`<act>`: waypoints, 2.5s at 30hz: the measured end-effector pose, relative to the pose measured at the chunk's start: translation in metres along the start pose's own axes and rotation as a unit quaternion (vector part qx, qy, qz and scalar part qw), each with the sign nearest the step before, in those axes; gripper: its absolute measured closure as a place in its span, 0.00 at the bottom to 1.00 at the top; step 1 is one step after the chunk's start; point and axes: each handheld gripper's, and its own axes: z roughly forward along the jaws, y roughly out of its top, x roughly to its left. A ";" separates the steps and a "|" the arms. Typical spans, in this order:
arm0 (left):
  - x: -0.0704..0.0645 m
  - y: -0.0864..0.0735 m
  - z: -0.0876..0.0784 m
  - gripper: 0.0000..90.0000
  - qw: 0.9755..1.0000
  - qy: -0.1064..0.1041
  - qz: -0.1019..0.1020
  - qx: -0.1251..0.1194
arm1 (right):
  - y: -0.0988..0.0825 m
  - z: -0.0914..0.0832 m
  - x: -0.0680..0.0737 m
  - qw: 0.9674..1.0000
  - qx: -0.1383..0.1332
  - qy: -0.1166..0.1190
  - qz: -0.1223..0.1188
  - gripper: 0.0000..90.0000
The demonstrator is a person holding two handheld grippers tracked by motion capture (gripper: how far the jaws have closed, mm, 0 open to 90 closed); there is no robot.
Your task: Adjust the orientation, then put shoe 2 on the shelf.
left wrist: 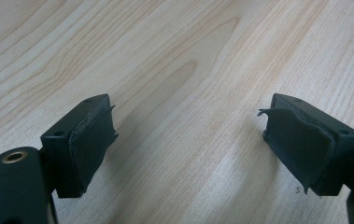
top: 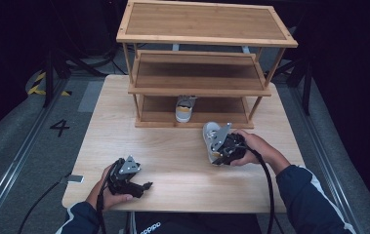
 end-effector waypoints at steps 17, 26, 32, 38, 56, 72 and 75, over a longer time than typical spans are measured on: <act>0.001 0.000 0.000 0.18 1.000 -0.003 0.003 0.000 | -0.001 -0.004 -0.064 0.999 -0.026 -0.028 0.023 0.78; 0.000 -0.001 0.000 0.18 1.000 -0.006 0.005 -0.001 | 0.010 0.022 -0.100 0.999 -0.036 -0.012 0.033 0.77; 0.000 -0.001 -0.001 0.18 1.000 -0.005 0.005 -0.002 | 0.014 0.033 -0.106 0.999 -0.037 -0.015 0.034 0.77; 0.000 -0.001 -0.001 0.18 1.000 -0.005 0.004 0.000 | 0.015 0.035 -0.107 0.998 -0.038 -0.031 0.037 0.71; -0.001 -0.002 -0.001 0.18 1.000 -0.011 0.009 0.001 | 0.005 0.009 -0.095 0.981 -0.108 -0.119 0.110 0.49; -0.001 -0.001 -0.001 0.17 1.000 -0.010 0.010 0.001 | -0.042 0.013 -0.067 0.955 -0.152 -0.143 0.212 0.36; -0.001 -0.001 -0.001 0.17 1.000 -0.009 0.009 0.001 | -0.045 0.026 -0.070 0.949 -0.153 -0.147 0.233 0.34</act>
